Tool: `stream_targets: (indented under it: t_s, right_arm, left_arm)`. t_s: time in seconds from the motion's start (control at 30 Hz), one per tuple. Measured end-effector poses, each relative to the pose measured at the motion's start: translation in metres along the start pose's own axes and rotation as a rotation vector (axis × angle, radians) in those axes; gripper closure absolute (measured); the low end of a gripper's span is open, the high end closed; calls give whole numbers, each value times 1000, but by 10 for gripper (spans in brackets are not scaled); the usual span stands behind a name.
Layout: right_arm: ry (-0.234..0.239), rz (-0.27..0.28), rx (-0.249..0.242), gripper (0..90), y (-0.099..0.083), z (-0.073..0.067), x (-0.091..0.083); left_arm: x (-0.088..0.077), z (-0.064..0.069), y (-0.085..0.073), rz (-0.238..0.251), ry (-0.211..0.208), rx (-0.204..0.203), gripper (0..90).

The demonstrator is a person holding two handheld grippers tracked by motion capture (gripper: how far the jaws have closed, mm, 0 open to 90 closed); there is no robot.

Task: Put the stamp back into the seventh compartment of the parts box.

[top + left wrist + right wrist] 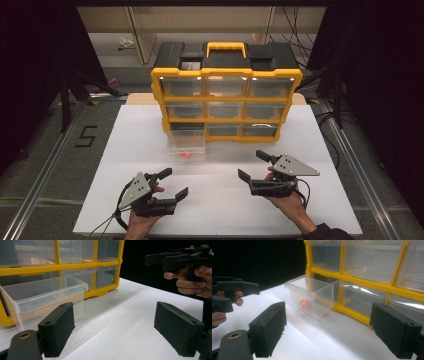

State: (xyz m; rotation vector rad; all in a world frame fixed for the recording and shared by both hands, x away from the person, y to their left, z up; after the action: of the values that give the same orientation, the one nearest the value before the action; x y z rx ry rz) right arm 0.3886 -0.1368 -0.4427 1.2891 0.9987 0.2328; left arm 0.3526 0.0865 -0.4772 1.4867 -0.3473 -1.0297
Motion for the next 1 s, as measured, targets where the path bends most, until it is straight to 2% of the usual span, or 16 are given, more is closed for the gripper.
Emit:
stream_targets:
  t_s: [0.63, 1.0]
  right_arm:
    - [-21, 7, 20, 152, -13, 5, -9]
    - [-15, 12, 17, 151, -24, -1, -17]
  left_arm:
    - [0, 1, 0, 2, -3, 2, 161]
    - [0, 1, 0, 1, -6, 2, 161]
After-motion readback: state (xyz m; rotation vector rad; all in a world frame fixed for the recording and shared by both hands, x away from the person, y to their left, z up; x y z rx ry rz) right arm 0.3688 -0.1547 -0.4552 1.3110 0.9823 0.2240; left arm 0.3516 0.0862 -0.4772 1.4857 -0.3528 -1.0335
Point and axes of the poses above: each handheld gripper's, and its own axes: x roughly forward along the jaws, y roughly out of its top, z roughly to its right, the point moved 10 cm from there along x, roughly forward along the jaws, and after that the axes turned 15 degrees about -z, right-handed, at the moved point
